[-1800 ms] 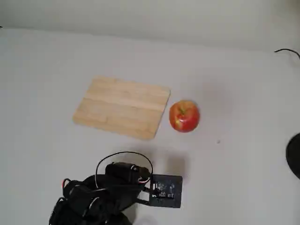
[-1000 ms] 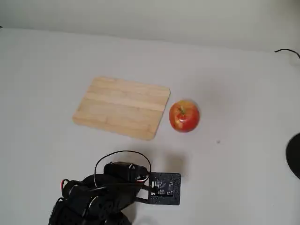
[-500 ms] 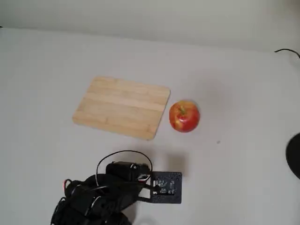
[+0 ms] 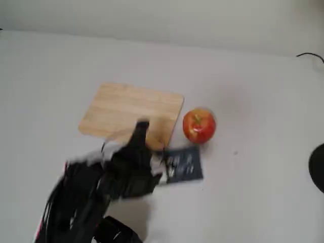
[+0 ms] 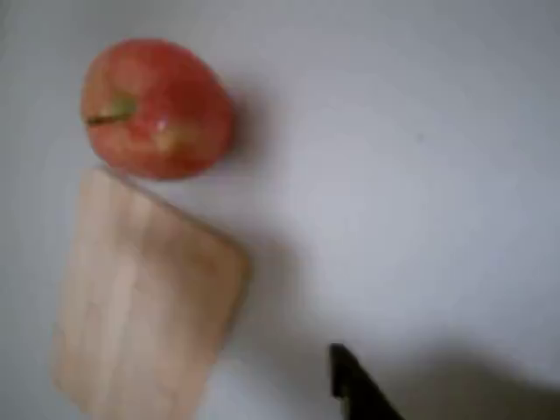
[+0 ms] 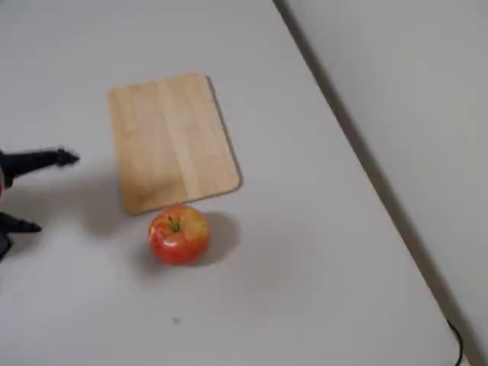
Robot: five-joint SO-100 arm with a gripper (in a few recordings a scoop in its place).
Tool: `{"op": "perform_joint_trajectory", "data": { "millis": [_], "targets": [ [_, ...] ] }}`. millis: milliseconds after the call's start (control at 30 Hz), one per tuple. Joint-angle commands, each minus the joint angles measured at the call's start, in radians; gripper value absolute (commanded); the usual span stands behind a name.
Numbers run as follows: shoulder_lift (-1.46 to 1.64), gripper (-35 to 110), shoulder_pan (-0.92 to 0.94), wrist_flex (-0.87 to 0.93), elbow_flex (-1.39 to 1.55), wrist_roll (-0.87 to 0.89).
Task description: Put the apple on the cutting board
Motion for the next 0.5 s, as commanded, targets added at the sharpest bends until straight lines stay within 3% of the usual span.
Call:
{"op": "perform_joint_trajectory", "data": {
  "millis": [0,467],
  "targets": [
    [-0.382,67,-0.003,0.058,-0.382,0.023],
    [-1.641,70,0.083,0.549,-1.809,0.051]
  ]
}}
